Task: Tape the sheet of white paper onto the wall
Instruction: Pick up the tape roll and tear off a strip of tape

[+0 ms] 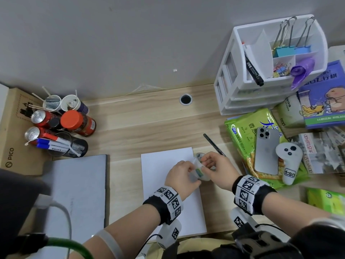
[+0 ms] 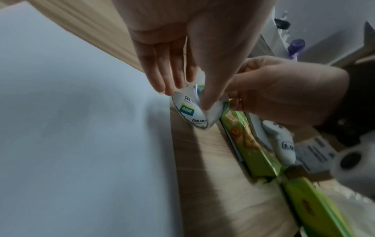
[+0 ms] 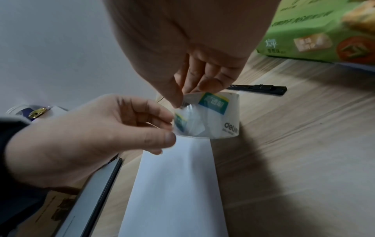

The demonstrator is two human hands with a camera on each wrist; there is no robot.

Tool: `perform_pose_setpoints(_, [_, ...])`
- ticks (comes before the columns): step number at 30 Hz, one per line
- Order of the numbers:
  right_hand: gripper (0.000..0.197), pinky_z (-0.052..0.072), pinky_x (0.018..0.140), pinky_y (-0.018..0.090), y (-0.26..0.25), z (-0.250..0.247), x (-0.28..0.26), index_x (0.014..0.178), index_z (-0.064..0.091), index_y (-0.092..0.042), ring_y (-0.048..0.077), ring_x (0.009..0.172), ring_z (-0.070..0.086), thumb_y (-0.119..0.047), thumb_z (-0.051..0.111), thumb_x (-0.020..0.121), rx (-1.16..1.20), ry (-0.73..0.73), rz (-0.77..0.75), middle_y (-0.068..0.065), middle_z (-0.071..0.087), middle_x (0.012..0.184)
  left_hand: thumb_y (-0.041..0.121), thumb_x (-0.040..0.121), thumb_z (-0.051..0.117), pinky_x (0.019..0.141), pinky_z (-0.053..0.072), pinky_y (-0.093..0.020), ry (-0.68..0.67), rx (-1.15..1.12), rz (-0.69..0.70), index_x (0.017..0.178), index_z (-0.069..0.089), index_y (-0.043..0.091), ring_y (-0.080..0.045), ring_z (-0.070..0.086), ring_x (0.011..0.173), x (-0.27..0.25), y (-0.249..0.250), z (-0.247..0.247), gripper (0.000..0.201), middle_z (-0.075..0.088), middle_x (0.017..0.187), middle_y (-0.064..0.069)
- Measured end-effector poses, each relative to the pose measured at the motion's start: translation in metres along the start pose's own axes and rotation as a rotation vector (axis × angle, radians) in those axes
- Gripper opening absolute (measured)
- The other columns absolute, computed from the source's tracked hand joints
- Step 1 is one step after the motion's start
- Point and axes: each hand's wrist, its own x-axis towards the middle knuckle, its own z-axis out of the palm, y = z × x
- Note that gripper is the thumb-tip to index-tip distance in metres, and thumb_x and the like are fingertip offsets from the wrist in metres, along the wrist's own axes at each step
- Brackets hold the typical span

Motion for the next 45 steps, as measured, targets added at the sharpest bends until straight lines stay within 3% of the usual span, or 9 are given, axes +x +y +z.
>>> perform_pose_setpoints(5, [0.028, 0.047, 0.071, 0.018, 0.000, -0.002, 0.003, 0.085, 0.060, -0.028, 0.009, 0.073, 0.062, -0.003, 0.070, 0.080, 0.047, 0.016, 0.028, -0.002, 0.066, 0.082, 0.027, 0.079, 0.071, 0.076, 0.053, -0.038, -0.054, 0.189, 0.129, 0.108, 0.059, 0.021, -0.021, 0.059, 0.096, -0.001, -0.004, 0.001, 0.032, 0.055, 0.110, 0.001])
perform_pose_setpoints(10, [0.025, 0.051, 0.072, 0.024, 0.001, -0.004, 0.001, 0.086, 0.061, -0.028, 0.018, 0.077, 0.065, -0.006, 0.072, 0.079, 0.059, -0.023, 0.057, 0.004, 0.070, 0.083, 0.019, 0.086, 0.068, 0.075, 0.052, -0.040, -0.003, 0.255, 0.258, 0.105, 0.066, 0.016, -0.025, 0.056, 0.097, 0.001, -0.006, 0.000, 0.020, 0.057, 0.105, -0.005])
perform_pose_setpoints(19, [0.025, 0.047, 0.069, 0.022, 0.005, -0.008, 0.003, 0.087, 0.061, -0.026, 0.010, 0.071, 0.062, -0.005, 0.073, 0.078, 0.066, -0.042, 0.086, 0.005, 0.072, 0.084, 0.007, 0.073, 0.076, 0.058, 0.048, -0.033, 0.025, 0.299, 0.518, 0.077, 0.070, 0.014, -0.030, 0.056, 0.075, 0.009, -0.003, 0.001, 0.010, 0.058, 0.081, -0.006])
perform_pose_setpoints(28, [0.039, 0.047, 0.066, 0.017, 0.018, -0.022, -0.002, 0.105, 0.058, -0.030, 0.004, 0.081, 0.063, -0.014, 0.077, 0.075, -0.071, -0.247, 0.025, -0.006, 0.067, 0.097, 0.019, 0.087, 0.065, 0.073, 0.050, -0.038, -0.088, 0.178, 0.428, 0.086, 0.071, 0.018, -0.024, 0.051, 0.091, 0.010, 0.003, 0.000, 0.007, 0.057, 0.092, -0.003])
perform_pose_setpoints(31, [0.036, 0.051, 0.065, 0.023, 0.023, -0.027, -0.007, 0.092, 0.060, -0.038, 0.003, 0.070, 0.061, -0.008, 0.071, 0.075, -0.168, -0.303, -0.019, -0.011, 0.068, 0.084, 0.022, 0.088, 0.065, 0.080, 0.049, -0.041, -0.195, 0.161, 0.382, 0.087, 0.071, 0.019, -0.020, 0.049, 0.093, 0.012, 0.004, -0.002, 0.007, 0.056, 0.094, -0.001])
perform_pose_setpoints(33, [0.041, 0.050, 0.064, 0.019, 0.021, -0.030, -0.009, 0.089, 0.060, -0.043, 0.003, 0.071, 0.060, -0.005, 0.070, 0.076, -0.189, -0.342, -0.058, -0.009, 0.068, 0.083, 0.022, 0.088, 0.065, 0.083, 0.049, -0.042, -0.260, 0.165, 0.376, 0.088, 0.071, 0.019, -0.020, 0.050, 0.093, 0.013, 0.004, -0.002, 0.006, 0.058, 0.097, -0.002])
perform_pose_setpoints(37, [0.035, 0.043, 0.064, 0.010, 0.016, -0.032, -0.010, 0.102, 0.066, -0.027, -0.004, 0.068, 0.059, 0.001, 0.064, 0.080, -0.234, -0.409, -0.099, -0.016, 0.063, 0.078, 0.020, 0.087, 0.066, 0.085, 0.049, -0.043, -0.286, 0.153, 0.377, 0.088, 0.070, 0.018, -0.023, 0.054, 0.096, 0.011, 0.003, -0.002, 0.005, 0.058, 0.101, -0.004])
perform_pose_setpoints(41, [0.032, 0.053, 0.078, 0.032, 0.011, -0.036, -0.006, 0.098, 0.065, -0.029, 0.010, 0.081, 0.062, -0.004, 0.058, 0.079, -0.363, -0.494, -0.167, -0.009, 0.068, 0.087, 0.016, 0.089, 0.064, 0.083, 0.047, -0.039, -0.269, 0.174, 0.430, 0.090, 0.070, 0.016, -0.025, 0.053, 0.094, 0.008, 0.005, -0.001, 0.006, 0.059, 0.099, -0.004])
perform_pose_setpoints(45, [0.028, 0.052, 0.081, 0.032, 0.008, -0.034, -0.004, 0.094, 0.062, -0.033, 0.011, 0.088, 0.061, -0.007, 0.061, 0.083, -0.435, -0.508, -0.171, -0.010, 0.066, 0.092, 0.015, 0.090, 0.064, 0.079, 0.046, -0.037, -0.255, 0.211, 0.484, 0.089, 0.069, 0.015, -0.025, 0.051, 0.090, 0.008, 0.006, -0.003, 0.006, 0.058, 0.096, -0.005])
